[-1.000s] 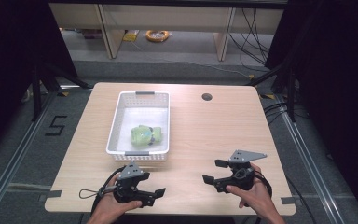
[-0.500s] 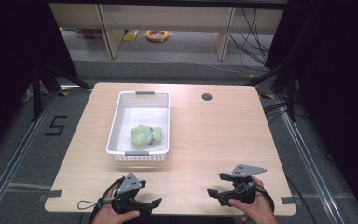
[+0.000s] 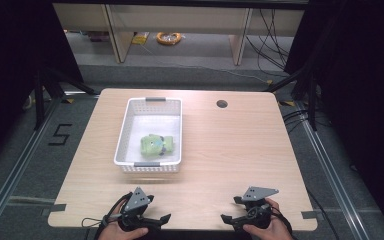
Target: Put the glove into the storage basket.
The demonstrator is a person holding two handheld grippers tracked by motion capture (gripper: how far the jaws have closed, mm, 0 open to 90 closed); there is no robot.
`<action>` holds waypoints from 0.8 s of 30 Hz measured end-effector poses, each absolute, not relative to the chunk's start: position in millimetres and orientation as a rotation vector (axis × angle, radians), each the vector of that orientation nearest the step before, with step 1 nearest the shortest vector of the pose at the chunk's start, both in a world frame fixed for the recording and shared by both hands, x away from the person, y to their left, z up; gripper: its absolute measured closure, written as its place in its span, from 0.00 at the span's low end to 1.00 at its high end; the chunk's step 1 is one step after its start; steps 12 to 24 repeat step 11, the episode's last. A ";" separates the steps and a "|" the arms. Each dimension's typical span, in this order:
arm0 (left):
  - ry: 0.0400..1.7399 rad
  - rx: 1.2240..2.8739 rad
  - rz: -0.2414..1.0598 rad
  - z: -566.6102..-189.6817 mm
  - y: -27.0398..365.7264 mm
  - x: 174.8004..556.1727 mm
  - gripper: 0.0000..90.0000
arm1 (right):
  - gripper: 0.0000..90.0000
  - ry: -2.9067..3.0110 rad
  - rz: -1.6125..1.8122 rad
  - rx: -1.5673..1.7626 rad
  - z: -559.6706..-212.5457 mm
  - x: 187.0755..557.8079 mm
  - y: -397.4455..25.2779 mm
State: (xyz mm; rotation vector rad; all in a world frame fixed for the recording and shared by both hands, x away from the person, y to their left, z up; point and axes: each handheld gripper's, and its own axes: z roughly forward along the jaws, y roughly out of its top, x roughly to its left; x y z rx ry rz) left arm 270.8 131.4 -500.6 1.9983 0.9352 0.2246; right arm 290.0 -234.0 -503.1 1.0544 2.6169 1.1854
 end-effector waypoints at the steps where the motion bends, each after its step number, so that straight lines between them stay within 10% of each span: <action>1: 0.948 1.999 0.214 -500.6 131.1 270.6 0.17 | 0.22 2.621 1.189 1.059 -503.8 290.1 -233.9; 24: 0.916 2.041 0.227 -500.8 133.6 272.6 0.17 | 0.22 2.603 1.159 1.088 -505.4 291.8 -236.2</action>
